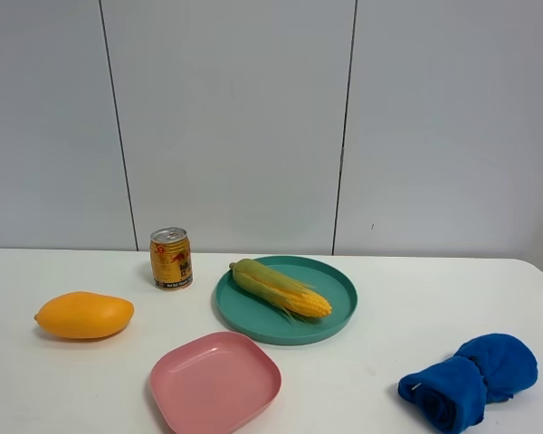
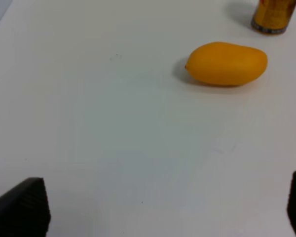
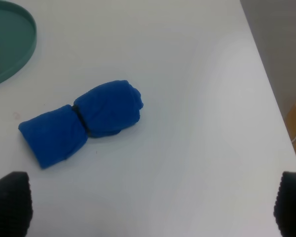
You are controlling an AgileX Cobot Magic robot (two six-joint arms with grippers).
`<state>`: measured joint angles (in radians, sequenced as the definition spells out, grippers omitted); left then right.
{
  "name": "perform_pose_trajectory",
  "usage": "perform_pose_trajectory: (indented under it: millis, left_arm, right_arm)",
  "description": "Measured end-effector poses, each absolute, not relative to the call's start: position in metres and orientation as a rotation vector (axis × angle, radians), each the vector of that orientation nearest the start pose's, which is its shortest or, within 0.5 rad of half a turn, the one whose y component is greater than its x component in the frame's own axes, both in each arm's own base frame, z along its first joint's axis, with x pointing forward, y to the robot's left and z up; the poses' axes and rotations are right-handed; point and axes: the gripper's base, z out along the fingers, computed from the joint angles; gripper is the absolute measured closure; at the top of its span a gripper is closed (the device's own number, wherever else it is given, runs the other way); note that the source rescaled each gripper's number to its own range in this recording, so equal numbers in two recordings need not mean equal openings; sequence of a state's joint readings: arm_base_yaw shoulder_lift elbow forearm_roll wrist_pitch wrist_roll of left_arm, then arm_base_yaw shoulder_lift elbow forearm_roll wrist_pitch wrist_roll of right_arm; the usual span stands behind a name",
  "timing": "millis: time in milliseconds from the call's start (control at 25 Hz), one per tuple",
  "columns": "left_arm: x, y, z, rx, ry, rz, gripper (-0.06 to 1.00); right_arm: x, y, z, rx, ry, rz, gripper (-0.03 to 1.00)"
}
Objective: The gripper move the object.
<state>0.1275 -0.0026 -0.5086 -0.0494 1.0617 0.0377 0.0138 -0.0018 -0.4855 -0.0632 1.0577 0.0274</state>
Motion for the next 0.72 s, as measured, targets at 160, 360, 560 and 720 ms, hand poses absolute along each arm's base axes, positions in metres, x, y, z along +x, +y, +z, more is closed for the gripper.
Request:
perform_pose_trajectory:
  millis: [160, 360, 560, 720]
  left_arm:
    - [-0.0059, -0.0047, 0.2796, -0.089, 2.031, 0.045, -0.06]
    - [-0.0059, -0.0047, 0.2796, -0.089, 2.031, 0.045, -0.06]
    - [-0.0059, -0.0047, 0.2796, -0.089, 2.031, 0.045, -0.06]
    - [-0.0059, -0.0047, 0.2796, -0.089, 2.031, 0.045, -0.06]
  right_arm:
    - [-0.0034, -0.0051, 0.2736, 0.017, 2.053, -0.05, -0.03]
    - [-0.0034, -0.0051, 0.2736, 0.017, 2.053, -0.05, -0.03]
    - [-0.0034, -0.0051, 0.2736, 0.017, 2.053, -0.05, -0.03]
    - [-0.0034, -0.0051, 0.2736, 0.017, 2.053, -0.05, -0.03]
